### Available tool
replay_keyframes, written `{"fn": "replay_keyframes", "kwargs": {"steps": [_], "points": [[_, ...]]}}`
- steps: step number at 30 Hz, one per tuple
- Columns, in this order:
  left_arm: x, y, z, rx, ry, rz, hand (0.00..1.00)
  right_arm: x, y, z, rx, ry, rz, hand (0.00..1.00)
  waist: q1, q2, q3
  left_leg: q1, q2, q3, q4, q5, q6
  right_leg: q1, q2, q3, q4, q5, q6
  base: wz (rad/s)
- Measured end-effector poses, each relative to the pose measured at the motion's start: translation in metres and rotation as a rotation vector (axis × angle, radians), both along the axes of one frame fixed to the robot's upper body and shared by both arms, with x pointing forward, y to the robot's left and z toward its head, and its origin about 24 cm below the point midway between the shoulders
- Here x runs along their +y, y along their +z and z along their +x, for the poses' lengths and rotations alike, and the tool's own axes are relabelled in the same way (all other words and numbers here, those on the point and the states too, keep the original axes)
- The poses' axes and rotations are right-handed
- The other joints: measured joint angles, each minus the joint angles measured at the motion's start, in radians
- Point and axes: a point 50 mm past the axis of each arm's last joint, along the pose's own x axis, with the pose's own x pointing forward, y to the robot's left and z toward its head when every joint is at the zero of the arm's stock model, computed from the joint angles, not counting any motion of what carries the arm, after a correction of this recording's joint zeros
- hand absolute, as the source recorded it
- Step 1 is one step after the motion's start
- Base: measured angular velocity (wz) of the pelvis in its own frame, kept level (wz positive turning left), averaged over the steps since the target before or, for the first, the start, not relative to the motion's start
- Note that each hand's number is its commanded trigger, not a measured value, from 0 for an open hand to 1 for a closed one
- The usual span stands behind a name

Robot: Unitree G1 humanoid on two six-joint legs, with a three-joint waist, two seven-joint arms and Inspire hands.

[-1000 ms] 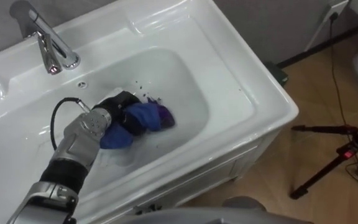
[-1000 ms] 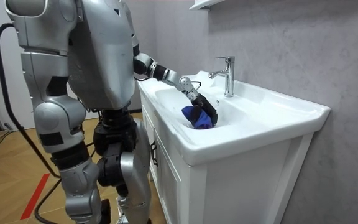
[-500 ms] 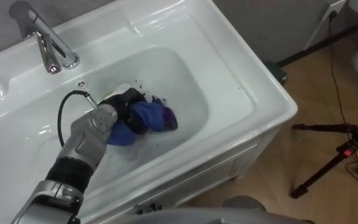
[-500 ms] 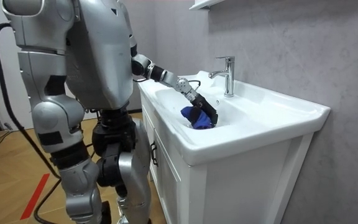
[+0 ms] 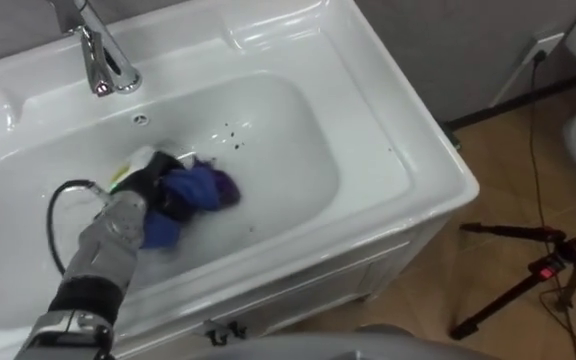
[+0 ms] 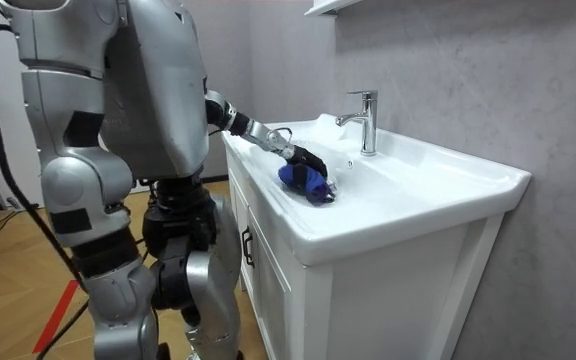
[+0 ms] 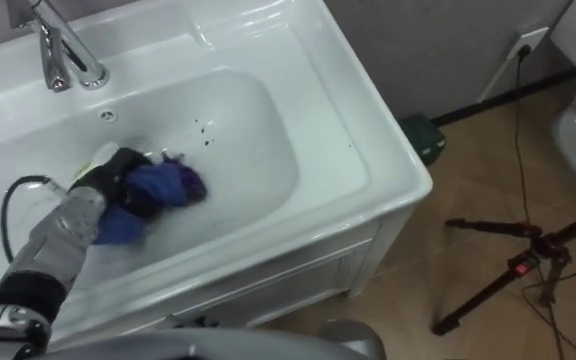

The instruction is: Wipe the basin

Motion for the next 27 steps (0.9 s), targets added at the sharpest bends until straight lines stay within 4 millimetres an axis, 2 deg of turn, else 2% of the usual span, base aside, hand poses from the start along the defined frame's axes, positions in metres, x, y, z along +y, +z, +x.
{"fn": "replay_keyframes", "kwargs": {"steps": [1, 4, 6, 9, 13, 18, 24, 27], "points": [[0.009, -0.003, -0.01, 0.009, 0.037, 0.037, 1.0, -0.001, 0.0, -0.006, 0.012, -0.011, -0.003, 0.0, 0.012, 0.001, -0.0059, 0.009, 0.003, 0.0, 0.002, -0.001, -0.001, 0.011, 0.004, 0.005, -0.004, -0.001, -0.004, -0.08], [0.028, -0.01, -0.036, 0.032, 0.106, 0.139, 1.0, -0.004, 0.001, -0.011, 0.017, -0.04, -0.006, 0.0, 0.018, 0.013, -0.0135, 0.025, 0.011, -0.016, 0.007, 0.001, -0.007, 0.048, 0.015, 0.004, -0.032, 0.004, -0.015, -0.08], [0.03, -0.011, -0.044, 0.049, 0.086, 0.199, 1.0, -0.006, 0.002, -0.011, 0.01, -0.056, -0.011, 0.0, 0.026, 0.023, -0.0151, 0.032, 0.011, -0.035, 0.006, 0.003, -0.01, 0.051, 0.018, 0.004, -0.032, 0.003, -0.02, -0.02], [0.03, -0.014, -0.053, 0.066, 0.051, 0.262, 1.0, -0.01, 0.003, -0.007, -0.011, -0.054, -0.027, 0.0, 0.042, 0.033, -0.0158, 0.037, 0.013, -0.038, 0.002, 0.011, -0.023, 0.051, 0.021, 0.01, -0.031, 0.002, -0.028, -0.07], [0.032, -0.019, -0.07, 0.1, 0.03, 0.317, 1.0, -0.028, 0.01, 0.001, -0.059, -0.036, -0.079, 0.0, 0.044, 0.053, -0.023, 0.045, 0.015, -0.039, -0.012, 0.016, -0.031, 0.051, 0.025, 0.02, -0.024, -0.002, -0.036, -0.09], [0.033, -0.02, -0.075, 0.125, 0.02, 0.346, 1.0, -0.036, 0.014, 0.0, -0.056, -0.027, -0.102, 0.0, 0.044, 0.059, -0.0235, 0.05, 0.017, -0.058, -0.014, 0.018, -0.032, 0.057, 0.03, 0.017, -0.023, -0.008, -0.046, -0.01], [0.035, -0.022, -0.081, 0.151, 0.019, 0.356, 1.0, -0.04, 0.016, -0.001, -0.058, -0.033, -0.11, 0.0, 0.065, 0.08, -0.0245, 0.034, 0.02, -0.064, 0.009, 0.017, -0.033, 0.049, 0.029, 0.01, -0.011, -0.017, -0.057, 0.0], [0.035, -0.022, -0.082, 0.164, 0.0, 0.372, 1.0, -0.04, 0.016, 0.0, -0.069, -0.035, -0.107, 0.0, 0.066, 0.084, -0.025, 0.034, 0.02, -0.083, 0.008, 0.017, -0.033, 0.051, 0.029, -0.001, -0.006, -0.023, -0.062, 0.08]]}}
